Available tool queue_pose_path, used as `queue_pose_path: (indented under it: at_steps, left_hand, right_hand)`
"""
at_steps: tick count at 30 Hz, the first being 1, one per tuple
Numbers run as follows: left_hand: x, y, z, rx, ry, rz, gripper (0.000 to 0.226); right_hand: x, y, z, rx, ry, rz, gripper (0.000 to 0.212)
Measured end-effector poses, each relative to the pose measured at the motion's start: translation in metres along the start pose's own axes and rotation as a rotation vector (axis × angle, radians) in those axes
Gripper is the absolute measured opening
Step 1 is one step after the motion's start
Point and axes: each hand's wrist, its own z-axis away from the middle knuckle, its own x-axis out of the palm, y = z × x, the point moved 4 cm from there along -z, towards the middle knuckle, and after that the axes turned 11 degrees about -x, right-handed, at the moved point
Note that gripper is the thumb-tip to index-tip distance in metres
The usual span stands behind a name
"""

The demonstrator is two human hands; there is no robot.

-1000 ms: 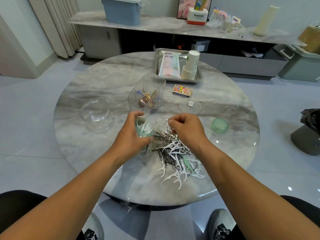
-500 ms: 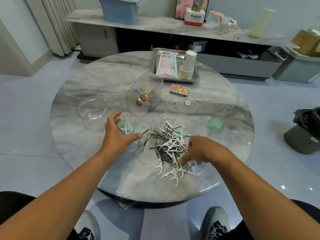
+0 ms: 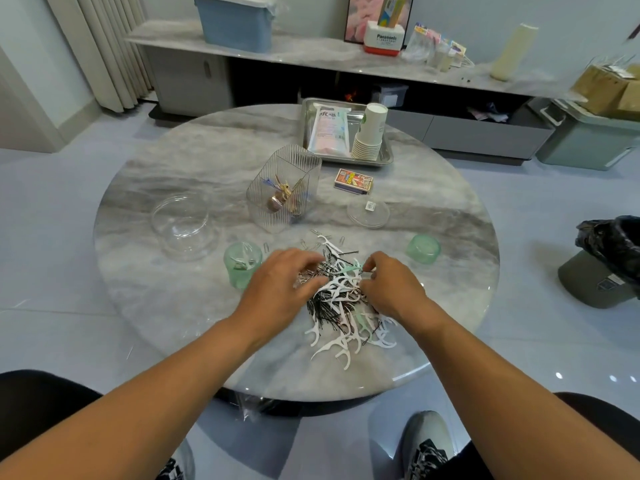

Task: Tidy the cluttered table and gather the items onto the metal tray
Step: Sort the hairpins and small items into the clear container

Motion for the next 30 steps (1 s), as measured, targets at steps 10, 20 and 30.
queue_pose_path:
  at_steps: [10, 20, 30]
  left_hand:
    - [0.054, 0.002, -0.012, -0.172, -0.157, -0.266, 0.033]
    - [0.043, -0.01, -0.031, -0.322, -0.152, -0.175, 0.02]
    - [0.033, -0.002, -0.035, -0.244, -0.07, -0.315, 0.017]
  right_hand:
    - [0.018, 0.0, -0.011, -0.049, -0.015, -0.235, 0.021]
    - [0.011, -0.003, -0.022, -0.015, -0.019, -0.198, 0.02]
    - [0.001, -0.013, -0.021, -0.106, 0.004, 0.012, 0.013]
